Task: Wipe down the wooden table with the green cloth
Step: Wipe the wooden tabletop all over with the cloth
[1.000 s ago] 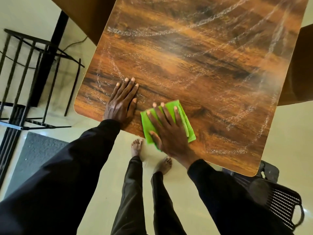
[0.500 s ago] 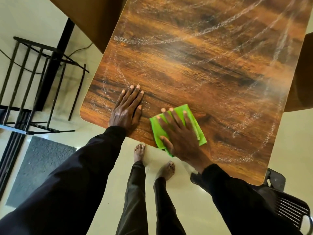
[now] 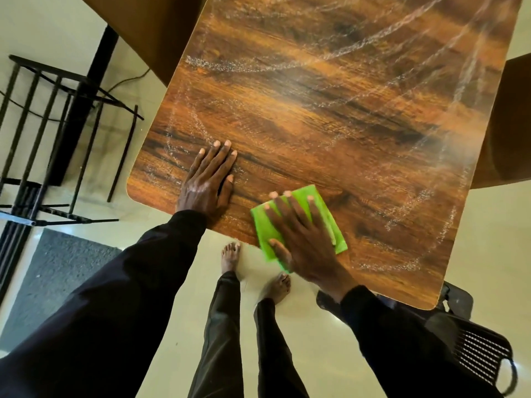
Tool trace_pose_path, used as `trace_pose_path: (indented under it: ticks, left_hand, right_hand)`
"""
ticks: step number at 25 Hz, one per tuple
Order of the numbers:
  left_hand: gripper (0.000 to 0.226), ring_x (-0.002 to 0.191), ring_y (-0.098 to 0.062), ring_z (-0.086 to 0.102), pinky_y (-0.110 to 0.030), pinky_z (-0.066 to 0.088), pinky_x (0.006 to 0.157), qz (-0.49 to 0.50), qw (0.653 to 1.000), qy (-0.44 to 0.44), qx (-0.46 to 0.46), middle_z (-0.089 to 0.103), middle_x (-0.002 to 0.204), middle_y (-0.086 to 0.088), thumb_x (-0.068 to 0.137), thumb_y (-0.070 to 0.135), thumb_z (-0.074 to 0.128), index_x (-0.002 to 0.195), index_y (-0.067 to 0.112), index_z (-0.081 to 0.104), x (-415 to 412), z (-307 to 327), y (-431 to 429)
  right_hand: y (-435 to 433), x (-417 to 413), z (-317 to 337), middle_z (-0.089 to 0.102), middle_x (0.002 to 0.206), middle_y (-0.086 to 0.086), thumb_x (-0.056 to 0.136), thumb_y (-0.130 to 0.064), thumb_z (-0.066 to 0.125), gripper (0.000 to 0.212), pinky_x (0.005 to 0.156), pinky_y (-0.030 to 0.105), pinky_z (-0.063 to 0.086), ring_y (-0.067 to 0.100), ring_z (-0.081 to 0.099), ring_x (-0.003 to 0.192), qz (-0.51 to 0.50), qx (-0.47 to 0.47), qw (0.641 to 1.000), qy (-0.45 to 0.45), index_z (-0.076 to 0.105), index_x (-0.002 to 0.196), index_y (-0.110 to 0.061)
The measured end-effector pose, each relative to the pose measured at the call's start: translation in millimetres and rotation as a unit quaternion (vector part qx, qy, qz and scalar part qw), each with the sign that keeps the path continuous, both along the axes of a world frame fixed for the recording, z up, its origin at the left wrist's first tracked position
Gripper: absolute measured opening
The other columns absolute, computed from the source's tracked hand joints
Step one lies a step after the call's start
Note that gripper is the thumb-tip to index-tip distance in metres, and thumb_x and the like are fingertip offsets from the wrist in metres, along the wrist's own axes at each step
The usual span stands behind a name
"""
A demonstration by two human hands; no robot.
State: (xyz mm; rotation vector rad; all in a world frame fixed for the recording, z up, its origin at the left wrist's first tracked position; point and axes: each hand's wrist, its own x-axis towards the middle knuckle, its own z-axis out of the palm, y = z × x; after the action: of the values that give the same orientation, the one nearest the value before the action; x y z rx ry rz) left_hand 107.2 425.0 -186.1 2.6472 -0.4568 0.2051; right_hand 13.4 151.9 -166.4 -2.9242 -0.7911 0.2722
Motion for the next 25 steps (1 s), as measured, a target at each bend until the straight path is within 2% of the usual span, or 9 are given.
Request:
trace_pose_path:
  ticks: [2, 5, 10, 12, 16, 18, 21, 23, 25]
  left_hand:
    - [0.05, 0.161, -0.028, 0.03, -0.053, 0.027, 0.13, 0.001, 1.0, 0.003, -0.002, 0.037, 0.169, -0.013, 0.112, 0.021, 0.045, 0.159, 0.007, 0.044, 0.5, -0.2, 0.7]
    - [0.05, 0.161, -0.029, 0.03, -0.055, 0.028, 0.13, -0.003, 1.0, 0.009, -0.004, 0.036, 0.169, -0.014, 0.111, 0.019, 0.047, 0.159, 0.006, 0.044, 0.6, 2.4, 1.0]
    - [0.05, 0.16, -0.03, 0.031, -0.056, 0.029, 0.129, 0.001, 1.0, 0.007, -0.005, 0.037, 0.169, -0.014, 0.109, 0.016, 0.049, 0.158, 0.006, 0.045, -0.3, 5.1, -2.0]
    - [0.051, 0.16, -0.029, 0.031, -0.055, 0.028, 0.129, 0.0, 1.0, 0.004, -0.004, 0.037, 0.169, -0.014, 0.109, 0.017, 0.049, 0.158, 0.006, 0.045, -0.1, 2.0, -0.7]
    - [0.051, 0.161, -0.027, 0.029, -0.054, 0.027, 0.13, -0.003, 1.0, 0.006, -0.005, 0.036, 0.17, -0.013, 0.11, 0.019, 0.048, 0.159, 0.007, 0.044, 1.9, -1.2, 1.8]
    - [0.051, 0.161, -0.025, 0.028, -0.053, 0.025, 0.131, -0.003, 1.0, 0.007, -0.002, 0.036, 0.17, -0.011, 0.11, 0.019, 0.046, 0.16, 0.008, 0.043, -0.3, -1.1, 1.8]
    - [0.05, 0.162, -0.025, 0.028, -0.052, 0.025, 0.132, -0.001, 1.0, 0.006, 0.0, 0.035, 0.17, -0.011, 0.111, 0.02, 0.043, 0.16, 0.008, 0.044, 2.9, -0.9, -0.5]
    - [0.051, 0.162, -0.026, 0.027, -0.053, 0.025, 0.131, 0.001, 1.0, 0.012, 0.01, 0.035, 0.171, -0.012, 0.111, 0.022, 0.042, 0.16, 0.007, 0.042, 2.1, -0.7, -0.8]
    - [0.054, 0.162, -0.028, 0.026, -0.054, 0.024, 0.131, -0.002, 0.999, 0.017, 0.032, 0.032, 0.171, -0.014, 0.111, 0.024, 0.041, 0.162, 0.006, 0.039, -0.5, 2.6, -1.4]
  right_hand:
    - [-18.5, 26.3, -1.7, 0.007, 0.184, 0.007, 0.113, -0.057, 0.03, 0.072, 0.132, 0.069, 0.011, 0.033, 0.004, 0.171, -0.079, -0.004, 0.997, -0.013, 0.02, 0.175, -0.021]
    - [6.9, 78.6, 1.1, 0.004, 0.185, 0.007, 0.114, -0.053, 0.03, 0.071, 0.135, 0.065, 0.0, 0.032, 0.0, 0.171, -0.191, 0.009, 0.981, -0.027, 0.017, 0.176, -0.021]
    - [34.2, 26.8, -6.8, 0.01, 0.184, 0.009, 0.114, -0.057, 0.032, 0.07, 0.135, 0.066, 0.004, 0.035, 0.008, 0.17, 0.008, 0.013, 1.0, -0.01, 0.023, 0.174, -0.022]
    - [2.3, 19.6, -8.2, 0.009, 0.184, 0.006, 0.114, -0.056, 0.034, 0.07, 0.135, 0.064, 0.004, 0.032, 0.006, 0.171, -0.01, 0.005, 1.0, -0.024, 0.022, 0.174, -0.022]
    - [-2.8, 90.7, -2.0, 0.005, 0.184, 0.007, 0.114, -0.054, 0.03, 0.071, 0.135, 0.064, 0.001, 0.032, 0.002, 0.171, -0.201, 0.014, 0.978, -0.043, 0.018, 0.175, -0.02]
    - [23.1, 99.5, -0.6, 0.003, 0.184, 0.009, 0.115, -0.055, 0.03, 0.071, 0.135, 0.066, 0.001, 0.035, 0.001, 0.171, -0.164, 0.015, 0.986, -0.036, 0.018, 0.175, -0.02]
    - [22.9, 48.6, -6.3, 0.007, 0.184, 0.009, 0.114, -0.058, 0.029, 0.071, 0.134, 0.068, 0.005, 0.034, 0.003, 0.171, 0.014, 0.015, 1.0, -0.017, 0.02, 0.175, -0.022]
    - [-10.4, 31.9, -5.3, 0.008, 0.185, 0.006, 0.114, -0.059, 0.025, 0.071, 0.134, 0.067, 0.008, 0.031, 0.003, 0.171, -0.002, 0.004, 1.0, -0.014, 0.02, 0.175, -0.023]
    - [-35.1, 63.5, -0.8, 0.006, 0.185, 0.006, 0.114, -0.058, 0.027, 0.071, 0.134, 0.067, 0.009, 0.031, 0.002, 0.171, -0.09, 0.001, 0.996, -0.02, 0.018, 0.175, -0.022]
